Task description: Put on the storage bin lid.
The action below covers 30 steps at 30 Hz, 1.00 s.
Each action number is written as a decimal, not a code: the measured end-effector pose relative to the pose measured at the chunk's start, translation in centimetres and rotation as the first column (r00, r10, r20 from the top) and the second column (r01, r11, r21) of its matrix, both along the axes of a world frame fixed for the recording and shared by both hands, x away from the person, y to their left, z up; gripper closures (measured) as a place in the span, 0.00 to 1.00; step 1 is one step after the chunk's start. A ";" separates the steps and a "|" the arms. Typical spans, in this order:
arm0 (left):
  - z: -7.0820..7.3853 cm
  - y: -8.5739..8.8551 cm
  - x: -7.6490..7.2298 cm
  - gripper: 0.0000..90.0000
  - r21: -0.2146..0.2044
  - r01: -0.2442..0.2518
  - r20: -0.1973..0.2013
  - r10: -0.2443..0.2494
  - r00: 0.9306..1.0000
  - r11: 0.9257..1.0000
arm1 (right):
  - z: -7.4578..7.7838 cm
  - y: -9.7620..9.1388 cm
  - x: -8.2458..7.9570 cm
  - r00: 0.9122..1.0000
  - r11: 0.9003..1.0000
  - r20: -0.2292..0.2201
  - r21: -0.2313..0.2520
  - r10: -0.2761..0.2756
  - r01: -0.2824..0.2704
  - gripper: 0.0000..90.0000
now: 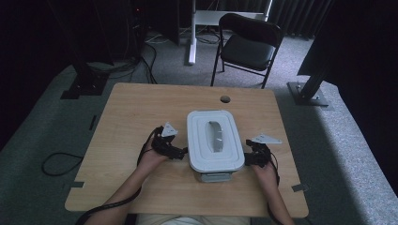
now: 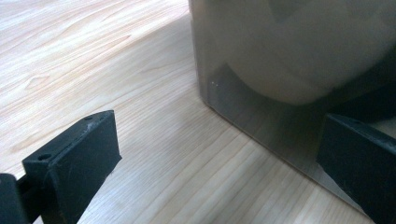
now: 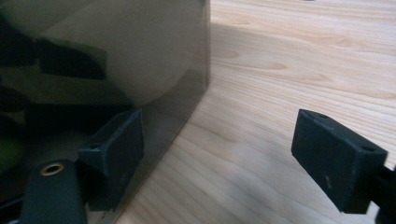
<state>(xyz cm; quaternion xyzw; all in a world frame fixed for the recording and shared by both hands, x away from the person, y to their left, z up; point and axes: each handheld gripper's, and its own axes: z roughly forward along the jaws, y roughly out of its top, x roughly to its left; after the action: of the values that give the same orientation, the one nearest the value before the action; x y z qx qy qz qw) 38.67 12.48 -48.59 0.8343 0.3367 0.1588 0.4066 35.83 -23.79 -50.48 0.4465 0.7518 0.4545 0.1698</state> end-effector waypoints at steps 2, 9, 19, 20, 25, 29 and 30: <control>-0.1 0.4 0.1 0.01 -0.002 -0.004 -0.005 0.004 1.000 1.000 | 0.0 0.4 0.1 1.000 1.000 -0.006 0.002 0.005 -0.005 0.19; 0.2 1.3 0.0 0.01 0.000 -0.019 -0.011 0.019 1.000 1.000 | 0.0 0.5 0.6 1.000 1.000 -0.027 -0.009 0.006 -0.007 0.15; 1.4 2.8 0.1 0.01 -0.023 -0.089 -0.043 0.088 0.995 0.996 | 1.6 -1.8 0.8 0.995 0.994 0.028 -0.045 -0.098 0.099 0.15; 1.7 3.0 0.1 0.01 -0.025 -0.094 -0.035 0.093 0.995 0.995 | 2.2 -2.2 0.7 0.993 0.993 0.048 -0.036 -0.110 0.112 0.15; 2.0 3.5 0.0 0.01 -0.039 -0.094 -0.004 0.094 0.996 0.995 | 3.6 -2.8 0.6 0.991 0.994 0.085 -0.034 -0.104 0.107 0.15; 1.1 3.7 -0.1 0.01 -0.046 -0.089 -0.001 0.089 0.996 0.995 | 2.6 -2.5 0.7 0.990 0.989 0.080 -0.081 -0.118 0.124 0.15; 0.9 3.7 -0.2 0.01 -0.052 -0.089 -0.004 0.089 0.996 0.995 | 2.3 -2.5 0.7 0.990 0.990 0.072 -0.070 -0.119 0.124 0.15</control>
<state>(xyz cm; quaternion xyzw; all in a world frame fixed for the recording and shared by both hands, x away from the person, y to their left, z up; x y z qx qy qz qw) 38.51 16.23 -47.68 0.8078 0.3778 0.1671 0.4205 36.50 -26.33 -48.15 0.4693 0.7333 0.4299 0.2393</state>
